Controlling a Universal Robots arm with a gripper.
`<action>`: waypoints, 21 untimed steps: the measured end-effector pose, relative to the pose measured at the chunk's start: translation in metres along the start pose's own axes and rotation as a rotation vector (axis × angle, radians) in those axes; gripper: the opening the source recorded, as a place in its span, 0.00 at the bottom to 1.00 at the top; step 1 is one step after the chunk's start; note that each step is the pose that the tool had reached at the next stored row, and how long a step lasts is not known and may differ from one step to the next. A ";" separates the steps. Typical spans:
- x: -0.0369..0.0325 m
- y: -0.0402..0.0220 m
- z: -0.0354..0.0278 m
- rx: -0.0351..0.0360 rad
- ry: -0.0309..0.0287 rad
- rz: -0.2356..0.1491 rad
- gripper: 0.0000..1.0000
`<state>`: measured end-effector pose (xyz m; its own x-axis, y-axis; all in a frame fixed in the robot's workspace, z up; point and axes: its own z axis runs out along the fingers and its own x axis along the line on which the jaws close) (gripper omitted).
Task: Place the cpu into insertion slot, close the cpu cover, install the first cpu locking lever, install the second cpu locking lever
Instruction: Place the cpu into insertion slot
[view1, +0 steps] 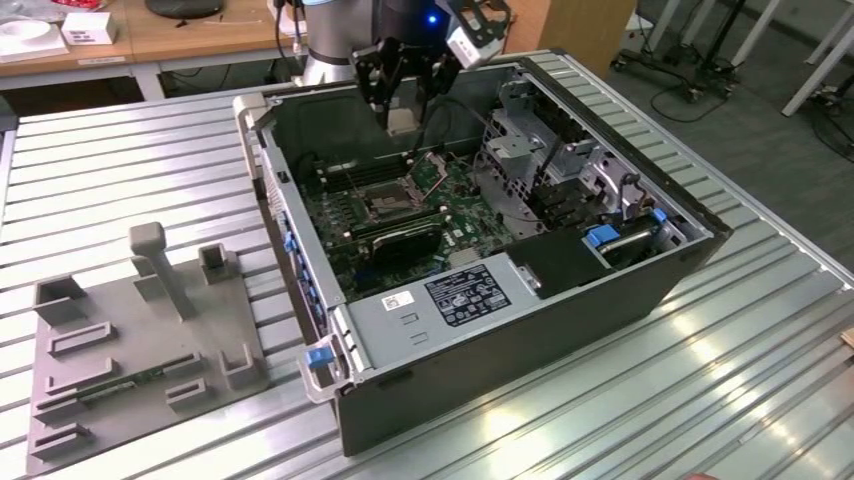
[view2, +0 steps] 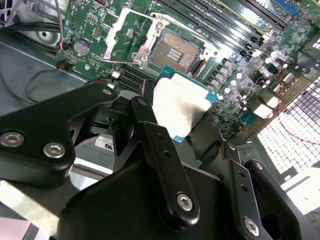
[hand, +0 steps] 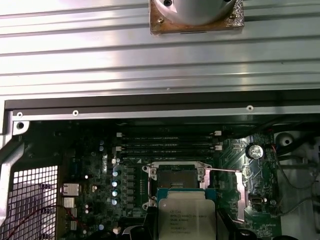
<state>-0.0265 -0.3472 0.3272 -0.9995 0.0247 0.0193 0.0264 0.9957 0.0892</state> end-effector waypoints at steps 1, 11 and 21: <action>0.0000 0.0000 0.0003 0.0000 0.0000 0.000 0.54; 0.0000 -0.0003 0.0034 -0.0002 -0.0001 0.000 0.54; -0.0001 -0.0004 0.0053 -0.0003 -0.0001 0.000 0.54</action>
<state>-0.0265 -0.3472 0.3219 -0.9995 0.0247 0.0192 0.0264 0.9956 0.0895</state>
